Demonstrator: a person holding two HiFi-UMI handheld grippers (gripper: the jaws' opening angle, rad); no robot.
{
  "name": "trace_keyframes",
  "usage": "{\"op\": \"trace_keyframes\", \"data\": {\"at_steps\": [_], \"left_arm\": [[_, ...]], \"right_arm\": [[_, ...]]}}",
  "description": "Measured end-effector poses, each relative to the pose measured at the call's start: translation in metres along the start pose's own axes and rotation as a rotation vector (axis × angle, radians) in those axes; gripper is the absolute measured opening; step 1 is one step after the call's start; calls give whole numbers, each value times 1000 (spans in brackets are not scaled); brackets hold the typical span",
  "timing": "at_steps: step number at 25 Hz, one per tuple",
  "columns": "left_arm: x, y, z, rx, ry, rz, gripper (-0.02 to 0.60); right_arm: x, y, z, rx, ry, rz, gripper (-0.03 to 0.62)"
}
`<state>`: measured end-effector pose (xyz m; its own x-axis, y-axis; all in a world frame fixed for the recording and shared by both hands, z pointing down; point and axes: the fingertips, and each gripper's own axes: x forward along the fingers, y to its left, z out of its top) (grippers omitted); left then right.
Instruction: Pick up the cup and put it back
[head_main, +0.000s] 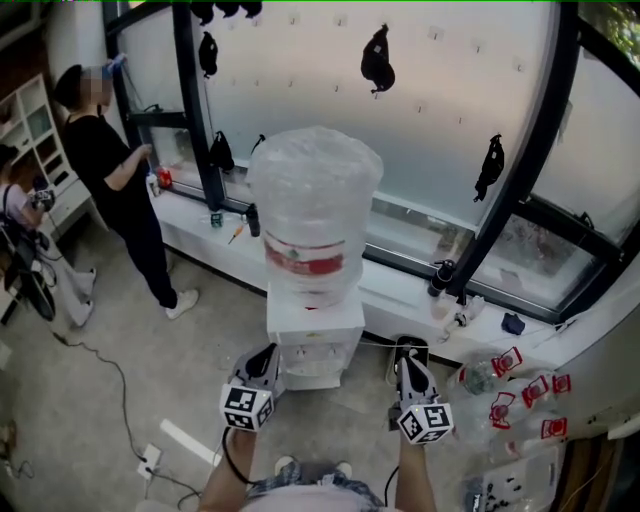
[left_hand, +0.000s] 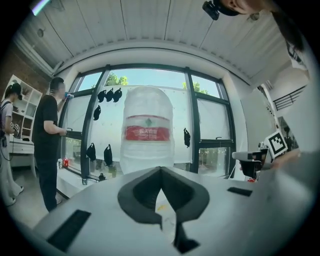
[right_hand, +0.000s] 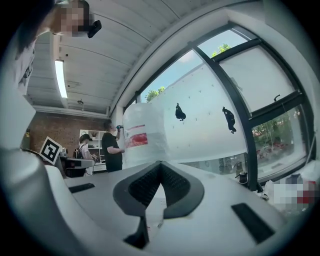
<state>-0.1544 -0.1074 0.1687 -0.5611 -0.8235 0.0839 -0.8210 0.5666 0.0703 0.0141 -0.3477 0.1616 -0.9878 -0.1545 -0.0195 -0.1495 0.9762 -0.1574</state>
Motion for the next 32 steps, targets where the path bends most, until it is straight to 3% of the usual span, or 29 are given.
{"op": "trace_keyframes", "data": {"at_steps": [6, 32], "left_arm": [[3, 1, 1, -20, -26, 23, 25], [9, -14, 3, -46, -48, -5, 25]], "right_arm": [[-1, -12, 2, -23, -8, -27, 17], [-7, -7, -1, -57, 15, 11, 15]]}}
